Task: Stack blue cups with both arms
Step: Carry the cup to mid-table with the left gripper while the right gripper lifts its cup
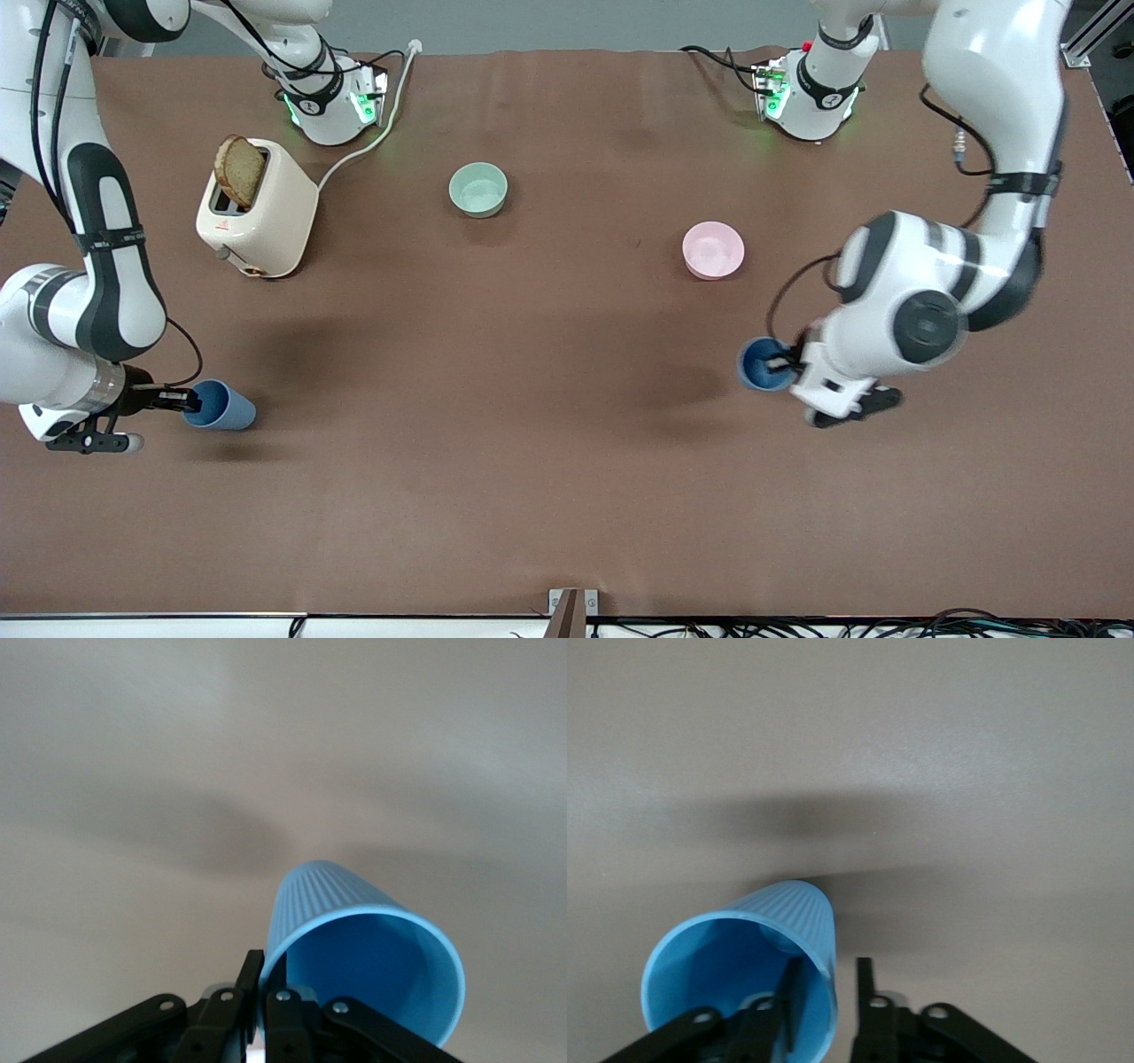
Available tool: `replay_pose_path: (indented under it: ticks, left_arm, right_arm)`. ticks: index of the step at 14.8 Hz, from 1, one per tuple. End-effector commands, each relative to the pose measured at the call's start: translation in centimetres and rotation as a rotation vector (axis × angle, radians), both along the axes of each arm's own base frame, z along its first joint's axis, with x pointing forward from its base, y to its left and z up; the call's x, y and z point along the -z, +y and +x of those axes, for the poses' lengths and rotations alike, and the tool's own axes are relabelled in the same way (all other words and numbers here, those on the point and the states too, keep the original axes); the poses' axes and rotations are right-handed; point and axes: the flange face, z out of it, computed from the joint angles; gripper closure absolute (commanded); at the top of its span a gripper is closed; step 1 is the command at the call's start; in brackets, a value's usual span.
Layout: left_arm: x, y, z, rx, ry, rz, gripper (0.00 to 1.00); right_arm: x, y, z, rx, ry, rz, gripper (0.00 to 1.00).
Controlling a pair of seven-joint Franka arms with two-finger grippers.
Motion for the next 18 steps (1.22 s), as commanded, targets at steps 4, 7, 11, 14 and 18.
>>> replay_pose_path:
  ticks: [4, 7, 11, 14, 18]
  left_arm:
    - [3.1, -15.6, -4.9, -0.055, -0.053, -0.029, 1.0]
    - [4.7, -20.6, -7.6, -0.093, -0.076, -0.05, 1.0]
    - [7.6, -24.3, -10.3, -0.109, -0.068, -0.053, 1.0]
    - [8.5, -25.2, -11.0, -0.104, -0.069, -0.057, 0.97]
    - [8.0, -25.0, -10.7, -0.083, -0.089, -0.053, 0.0]
  right_arm:
    - [0.2, -0.7, -0.7, 0.018, 0.004, 0.031, 0.95]
    - [-4.1, 0.2, -0.8, 0.009, 0.006, 0.044, 0.97]
    - [-12.9, 4.0, -1.8, 0.003, -0.008, 0.055, 0.97]
    - [-16.1, 8.9, -2.4, 0.029, 0.011, 0.081, 0.97]
    - [-19.6, 16.5, -3.5, 0.054, 0.029, 0.112, 0.97]
